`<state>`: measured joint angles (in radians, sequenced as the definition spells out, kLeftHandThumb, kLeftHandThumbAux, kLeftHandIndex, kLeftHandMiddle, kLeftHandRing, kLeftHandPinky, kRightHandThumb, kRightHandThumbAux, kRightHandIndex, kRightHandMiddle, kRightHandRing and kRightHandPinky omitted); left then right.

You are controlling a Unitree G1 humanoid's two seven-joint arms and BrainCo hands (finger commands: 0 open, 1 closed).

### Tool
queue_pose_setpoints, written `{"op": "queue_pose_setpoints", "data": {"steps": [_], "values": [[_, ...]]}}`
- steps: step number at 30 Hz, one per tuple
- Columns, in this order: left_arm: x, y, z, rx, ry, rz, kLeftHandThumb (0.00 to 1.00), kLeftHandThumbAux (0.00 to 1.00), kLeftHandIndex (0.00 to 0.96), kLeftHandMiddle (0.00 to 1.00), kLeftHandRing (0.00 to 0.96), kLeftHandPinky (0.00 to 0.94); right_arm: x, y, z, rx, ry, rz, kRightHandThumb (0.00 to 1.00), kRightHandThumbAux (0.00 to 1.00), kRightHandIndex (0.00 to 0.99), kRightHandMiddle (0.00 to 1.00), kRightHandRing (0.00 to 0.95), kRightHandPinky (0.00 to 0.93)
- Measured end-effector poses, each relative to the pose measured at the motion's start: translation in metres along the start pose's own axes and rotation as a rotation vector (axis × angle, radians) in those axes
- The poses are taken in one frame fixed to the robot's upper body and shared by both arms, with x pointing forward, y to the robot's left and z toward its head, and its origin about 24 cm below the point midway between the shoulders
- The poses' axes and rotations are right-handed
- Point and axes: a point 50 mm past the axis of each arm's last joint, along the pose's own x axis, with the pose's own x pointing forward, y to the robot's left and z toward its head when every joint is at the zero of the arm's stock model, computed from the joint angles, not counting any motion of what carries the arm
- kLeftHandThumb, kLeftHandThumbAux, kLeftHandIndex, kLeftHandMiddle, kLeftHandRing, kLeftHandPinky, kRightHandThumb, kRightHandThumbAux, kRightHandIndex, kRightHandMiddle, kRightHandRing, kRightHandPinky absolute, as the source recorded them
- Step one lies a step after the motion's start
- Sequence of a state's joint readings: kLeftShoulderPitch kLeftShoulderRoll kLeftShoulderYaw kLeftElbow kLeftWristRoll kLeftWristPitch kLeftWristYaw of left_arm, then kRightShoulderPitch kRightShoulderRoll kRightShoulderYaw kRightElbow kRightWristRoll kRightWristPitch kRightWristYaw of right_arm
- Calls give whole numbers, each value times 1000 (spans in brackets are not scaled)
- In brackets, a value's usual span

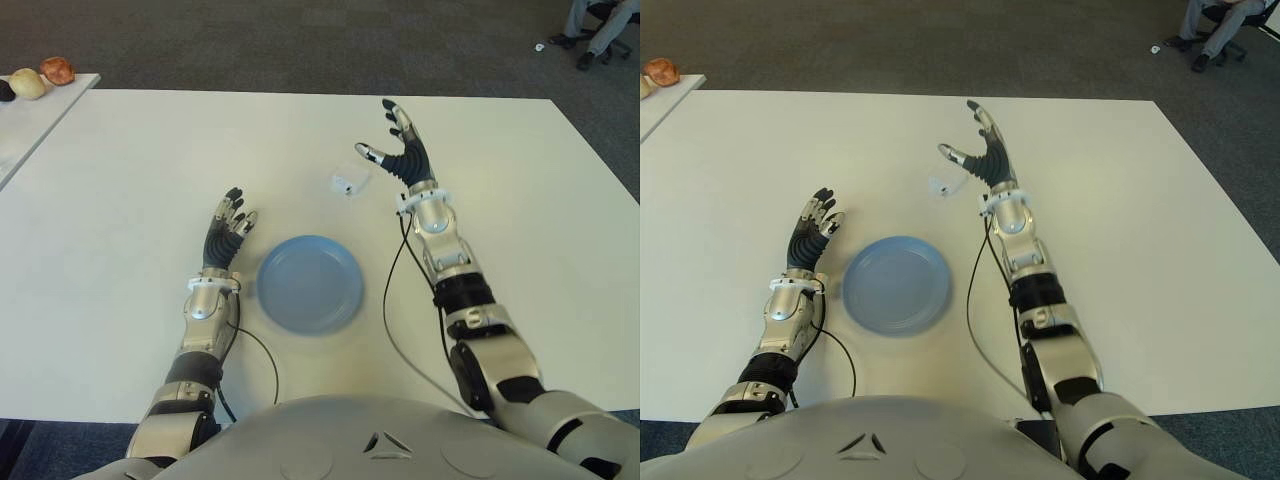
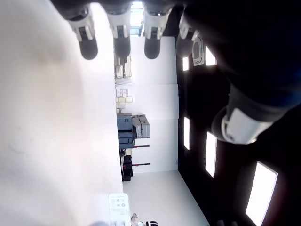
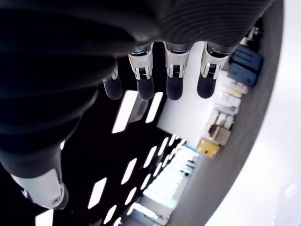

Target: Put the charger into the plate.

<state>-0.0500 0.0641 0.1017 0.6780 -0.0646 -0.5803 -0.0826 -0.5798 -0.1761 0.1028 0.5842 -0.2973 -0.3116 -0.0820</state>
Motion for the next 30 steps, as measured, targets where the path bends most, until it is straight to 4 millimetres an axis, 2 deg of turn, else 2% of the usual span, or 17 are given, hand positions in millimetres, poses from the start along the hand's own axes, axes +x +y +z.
{"op": "queue_pose_setpoints", "data": {"steps": [4,11,19,25,30], "values": [[1,0,0,0,-1,3,0,567,43,91,81,86,14,-3,2,-55,-8,41,58,588,28,23,6,2],[1,-1,0,2,0,2,0,559,41,88,80,90,25,4,-2,-194,23,144,12,504,1,1,0,0],[1,-1,0,1,-2,1,0,550,45,89,80,87,38,17,-1,-500,-2,281,0,489,0,0,0,0],[2,-2,1,-1,-9,0,0,549,56,94,82,88,35,29,-12,-663,-9,389,0,477,0,0,0,0],[1,-2,0,0,-10,0,0,548,78,97,82,82,23,34,-31,-680,87,525,0,450,0,0,0,0]]}}
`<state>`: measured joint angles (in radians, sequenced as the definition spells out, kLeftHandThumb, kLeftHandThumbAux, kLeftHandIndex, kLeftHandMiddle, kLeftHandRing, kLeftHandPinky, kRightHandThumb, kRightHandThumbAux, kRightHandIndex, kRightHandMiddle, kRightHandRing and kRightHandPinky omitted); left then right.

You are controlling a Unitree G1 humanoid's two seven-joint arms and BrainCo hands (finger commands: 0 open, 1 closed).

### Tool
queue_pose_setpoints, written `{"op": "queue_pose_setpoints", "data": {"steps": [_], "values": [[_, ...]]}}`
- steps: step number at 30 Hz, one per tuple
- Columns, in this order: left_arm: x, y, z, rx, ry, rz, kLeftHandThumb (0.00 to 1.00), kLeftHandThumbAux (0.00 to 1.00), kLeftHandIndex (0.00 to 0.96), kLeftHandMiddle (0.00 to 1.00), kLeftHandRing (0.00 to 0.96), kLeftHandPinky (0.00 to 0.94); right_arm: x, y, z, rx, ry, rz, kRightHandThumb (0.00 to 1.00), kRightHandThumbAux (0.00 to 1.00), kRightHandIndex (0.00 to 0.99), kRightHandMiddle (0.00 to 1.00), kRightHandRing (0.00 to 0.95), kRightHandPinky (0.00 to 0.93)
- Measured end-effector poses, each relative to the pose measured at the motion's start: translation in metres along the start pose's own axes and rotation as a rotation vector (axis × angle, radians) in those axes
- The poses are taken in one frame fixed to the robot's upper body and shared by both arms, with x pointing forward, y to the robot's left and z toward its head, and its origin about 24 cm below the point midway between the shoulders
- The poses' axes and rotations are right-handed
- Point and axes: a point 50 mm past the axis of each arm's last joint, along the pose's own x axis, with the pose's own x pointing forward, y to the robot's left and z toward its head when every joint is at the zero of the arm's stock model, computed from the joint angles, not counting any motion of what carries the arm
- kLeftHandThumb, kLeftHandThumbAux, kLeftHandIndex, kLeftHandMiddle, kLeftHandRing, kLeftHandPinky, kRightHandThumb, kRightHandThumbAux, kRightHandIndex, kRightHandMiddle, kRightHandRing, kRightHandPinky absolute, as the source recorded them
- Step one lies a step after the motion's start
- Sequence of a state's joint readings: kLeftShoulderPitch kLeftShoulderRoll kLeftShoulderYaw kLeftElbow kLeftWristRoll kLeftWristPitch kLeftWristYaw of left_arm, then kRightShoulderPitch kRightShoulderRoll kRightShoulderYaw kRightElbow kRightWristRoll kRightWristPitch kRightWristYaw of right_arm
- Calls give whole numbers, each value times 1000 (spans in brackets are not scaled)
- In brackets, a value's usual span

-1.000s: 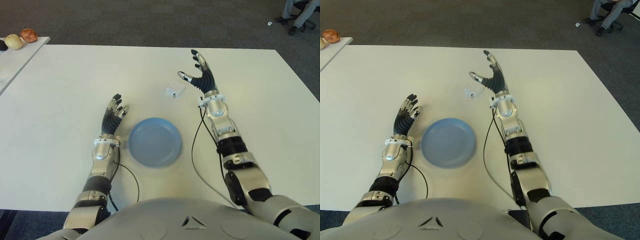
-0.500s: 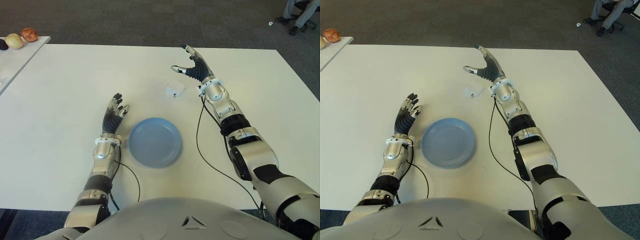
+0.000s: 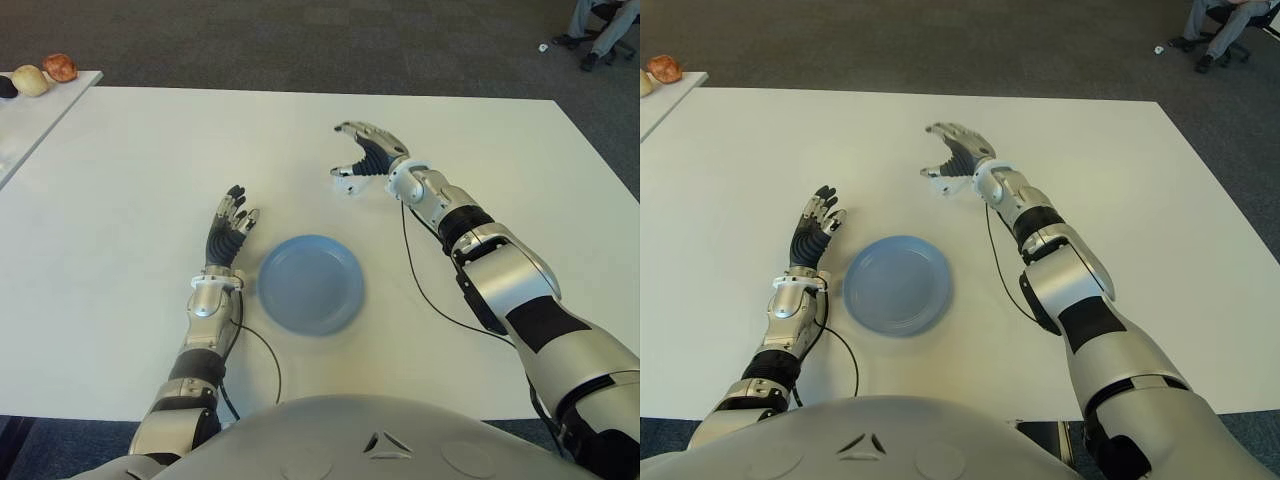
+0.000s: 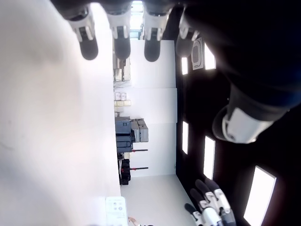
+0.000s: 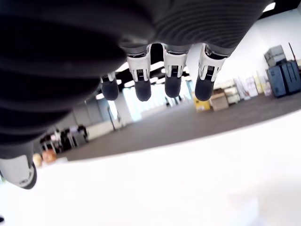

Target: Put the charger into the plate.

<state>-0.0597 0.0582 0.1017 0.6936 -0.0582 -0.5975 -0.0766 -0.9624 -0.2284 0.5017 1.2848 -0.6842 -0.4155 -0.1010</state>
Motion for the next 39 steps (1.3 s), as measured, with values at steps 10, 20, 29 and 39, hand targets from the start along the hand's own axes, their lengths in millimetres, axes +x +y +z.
{"op": "queue_pose_setpoints", "data": {"steps": [10,20,29,39], "values": [[-1,-1,0,5,-5,-6,0,527,87,93,72,55,-4,13,-11,-28,70,180,0,399,0,0,0,0],[-1,-1,0,9,-6,-8,0,535,86,102,79,74,-2,18,-10,-55,111,199,0,412,0,0,0,0],[-1,-1,0,8,-6,-8,0,533,87,102,79,70,-1,21,-8,-61,125,200,0,438,0,0,0,0],[-1,-1,0,8,-6,-13,0,536,72,94,72,54,1,24,-4,-55,137,205,0,457,0,0,0,0]]}}
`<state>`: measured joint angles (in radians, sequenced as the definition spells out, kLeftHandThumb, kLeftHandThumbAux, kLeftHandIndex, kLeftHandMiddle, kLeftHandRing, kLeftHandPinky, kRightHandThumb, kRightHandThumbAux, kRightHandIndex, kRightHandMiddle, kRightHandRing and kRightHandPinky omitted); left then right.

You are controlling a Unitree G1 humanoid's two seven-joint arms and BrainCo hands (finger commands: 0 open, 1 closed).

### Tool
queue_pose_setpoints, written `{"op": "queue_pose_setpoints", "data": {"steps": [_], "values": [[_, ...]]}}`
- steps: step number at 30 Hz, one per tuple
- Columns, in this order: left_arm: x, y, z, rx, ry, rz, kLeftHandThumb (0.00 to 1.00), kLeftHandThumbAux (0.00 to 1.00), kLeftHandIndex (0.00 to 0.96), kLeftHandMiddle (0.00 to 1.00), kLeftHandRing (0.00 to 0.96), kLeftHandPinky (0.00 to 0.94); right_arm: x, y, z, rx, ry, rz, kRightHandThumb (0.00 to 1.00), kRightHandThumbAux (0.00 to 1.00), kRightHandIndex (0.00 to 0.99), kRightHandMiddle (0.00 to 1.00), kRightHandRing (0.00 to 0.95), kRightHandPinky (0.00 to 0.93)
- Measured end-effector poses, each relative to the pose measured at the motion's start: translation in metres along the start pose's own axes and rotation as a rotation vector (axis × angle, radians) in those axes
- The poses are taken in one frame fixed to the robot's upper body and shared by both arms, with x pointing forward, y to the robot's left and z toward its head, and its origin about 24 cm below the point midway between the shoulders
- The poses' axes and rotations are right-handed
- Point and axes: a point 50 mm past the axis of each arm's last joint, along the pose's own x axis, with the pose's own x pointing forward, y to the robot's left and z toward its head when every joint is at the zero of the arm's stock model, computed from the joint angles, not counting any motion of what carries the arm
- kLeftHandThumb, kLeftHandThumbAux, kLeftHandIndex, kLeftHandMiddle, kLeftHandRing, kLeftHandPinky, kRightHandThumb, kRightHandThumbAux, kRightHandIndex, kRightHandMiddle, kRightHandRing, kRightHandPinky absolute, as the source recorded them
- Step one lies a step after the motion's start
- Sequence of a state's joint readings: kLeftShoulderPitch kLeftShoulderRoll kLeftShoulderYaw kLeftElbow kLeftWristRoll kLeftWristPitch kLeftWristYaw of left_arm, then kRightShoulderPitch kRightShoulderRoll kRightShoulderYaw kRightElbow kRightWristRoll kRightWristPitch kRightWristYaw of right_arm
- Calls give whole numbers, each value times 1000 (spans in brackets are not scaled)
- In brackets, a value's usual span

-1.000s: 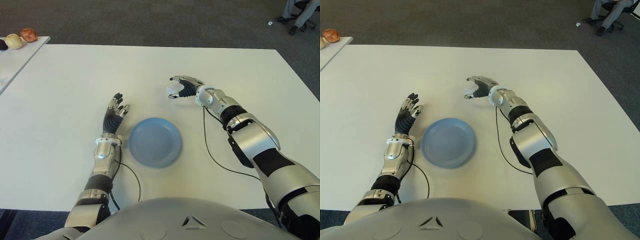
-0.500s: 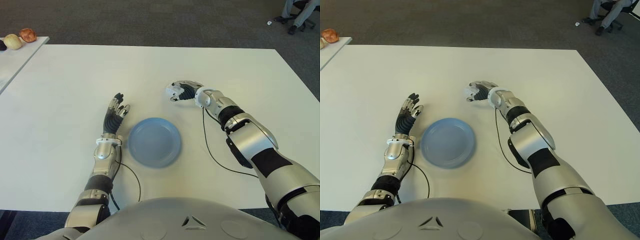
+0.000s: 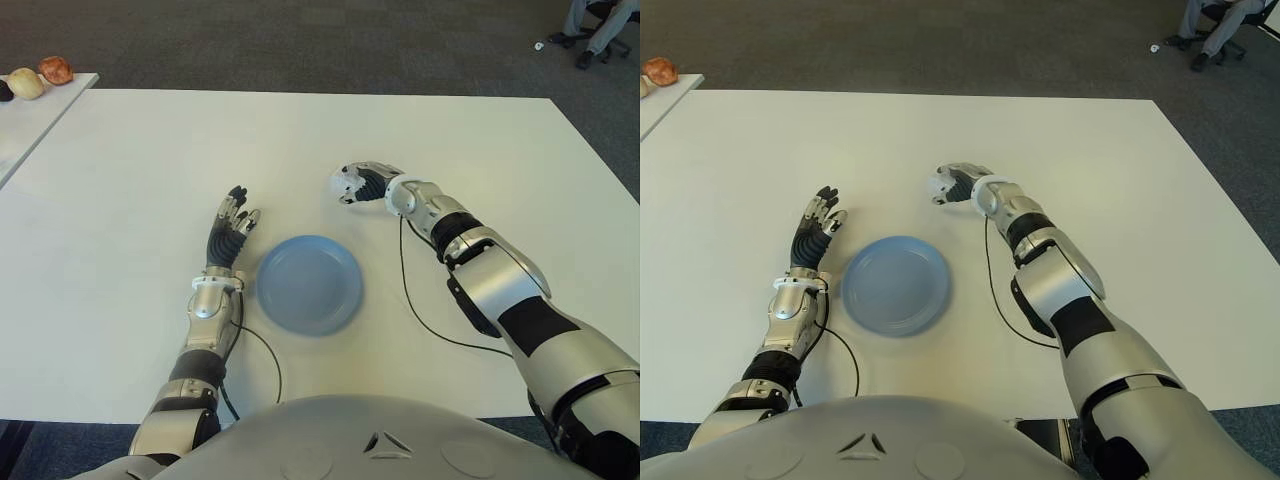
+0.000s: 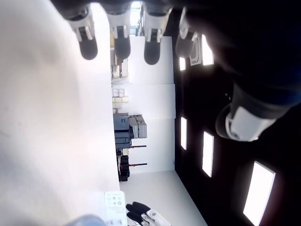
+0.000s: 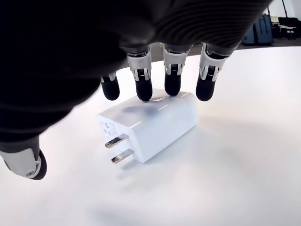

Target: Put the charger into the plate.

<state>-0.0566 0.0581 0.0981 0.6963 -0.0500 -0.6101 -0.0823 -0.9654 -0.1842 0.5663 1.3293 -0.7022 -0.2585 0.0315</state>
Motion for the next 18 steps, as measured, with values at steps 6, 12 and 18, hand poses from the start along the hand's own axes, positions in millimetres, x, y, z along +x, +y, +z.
{"op": "queue_pose_setpoints", "data": {"steps": [6,12,18], "values": [[0,0,0,0,0,-2,0,537,66,92,71,56,1,4,1,16,12,16,0,461,0,0,0,0],[-1,0,0,-1,-4,-9,0,550,71,96,75,69,1,4,-1,52,26,26,0,450,0,0,0,0],[-1,0,0,-2,-3,-11,0,560,74,95,76,66,0,4,-4,67,34,41,0,447,0,0,0,0]]}}
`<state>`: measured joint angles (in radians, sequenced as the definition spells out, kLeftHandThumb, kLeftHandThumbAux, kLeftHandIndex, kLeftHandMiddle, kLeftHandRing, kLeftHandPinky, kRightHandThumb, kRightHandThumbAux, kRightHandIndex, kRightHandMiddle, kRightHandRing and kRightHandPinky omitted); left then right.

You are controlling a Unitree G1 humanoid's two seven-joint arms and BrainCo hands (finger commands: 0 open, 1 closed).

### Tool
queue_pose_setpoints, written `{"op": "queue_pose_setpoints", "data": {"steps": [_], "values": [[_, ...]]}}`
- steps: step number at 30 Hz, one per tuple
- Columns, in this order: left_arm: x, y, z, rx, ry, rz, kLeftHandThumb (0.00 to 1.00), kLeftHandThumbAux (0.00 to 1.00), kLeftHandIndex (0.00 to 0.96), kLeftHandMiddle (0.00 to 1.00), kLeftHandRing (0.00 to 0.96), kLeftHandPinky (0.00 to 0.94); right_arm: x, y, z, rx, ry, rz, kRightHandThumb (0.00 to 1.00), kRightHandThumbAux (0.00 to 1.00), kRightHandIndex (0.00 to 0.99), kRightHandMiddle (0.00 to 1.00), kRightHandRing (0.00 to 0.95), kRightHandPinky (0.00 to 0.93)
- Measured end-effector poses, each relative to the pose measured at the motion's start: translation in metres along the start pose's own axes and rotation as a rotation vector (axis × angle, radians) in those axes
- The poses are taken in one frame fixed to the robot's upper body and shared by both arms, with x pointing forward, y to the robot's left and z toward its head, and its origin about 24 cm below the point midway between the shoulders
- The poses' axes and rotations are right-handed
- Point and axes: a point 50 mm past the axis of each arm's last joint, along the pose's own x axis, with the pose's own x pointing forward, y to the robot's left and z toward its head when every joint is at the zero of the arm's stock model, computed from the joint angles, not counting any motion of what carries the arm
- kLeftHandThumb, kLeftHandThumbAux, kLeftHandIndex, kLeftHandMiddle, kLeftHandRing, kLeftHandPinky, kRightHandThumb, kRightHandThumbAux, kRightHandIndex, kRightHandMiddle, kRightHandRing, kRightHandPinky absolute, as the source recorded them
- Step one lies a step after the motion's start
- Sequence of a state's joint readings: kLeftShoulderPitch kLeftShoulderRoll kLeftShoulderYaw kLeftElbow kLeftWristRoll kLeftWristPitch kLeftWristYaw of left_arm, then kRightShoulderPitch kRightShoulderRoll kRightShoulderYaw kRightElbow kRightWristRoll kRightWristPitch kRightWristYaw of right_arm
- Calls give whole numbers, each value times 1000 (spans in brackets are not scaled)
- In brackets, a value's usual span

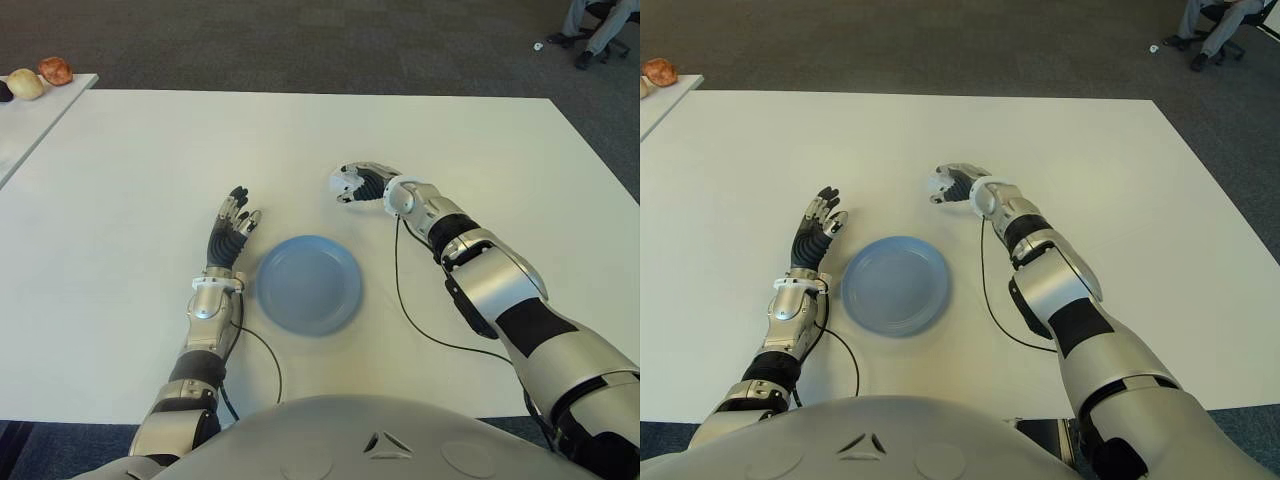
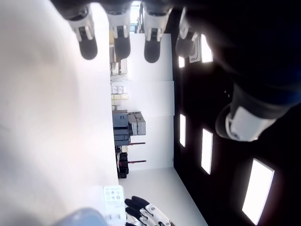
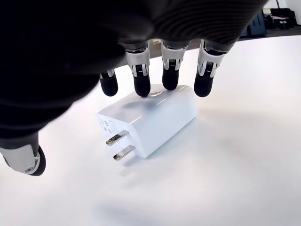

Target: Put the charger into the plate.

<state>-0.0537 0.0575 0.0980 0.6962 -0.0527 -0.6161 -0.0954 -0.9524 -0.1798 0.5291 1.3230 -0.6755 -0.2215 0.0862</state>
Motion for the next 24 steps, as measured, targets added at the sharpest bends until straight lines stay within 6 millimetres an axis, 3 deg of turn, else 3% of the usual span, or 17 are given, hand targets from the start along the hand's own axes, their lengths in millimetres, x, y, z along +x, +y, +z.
{"op": "queue_pose_setpoints", "data": {"steps": [17,24], "values": [[-1,-1,0,-24,-3,0,0,565,55,102,84,85,-24,-5,-44,-264,-51,53,0,624,0,0,0,0],[-1,-1,1,-30,-8,3,0,573,55,105,89,89,-44,-19,-58,-358,-130,135,0,661,0,101,105,2]]}}
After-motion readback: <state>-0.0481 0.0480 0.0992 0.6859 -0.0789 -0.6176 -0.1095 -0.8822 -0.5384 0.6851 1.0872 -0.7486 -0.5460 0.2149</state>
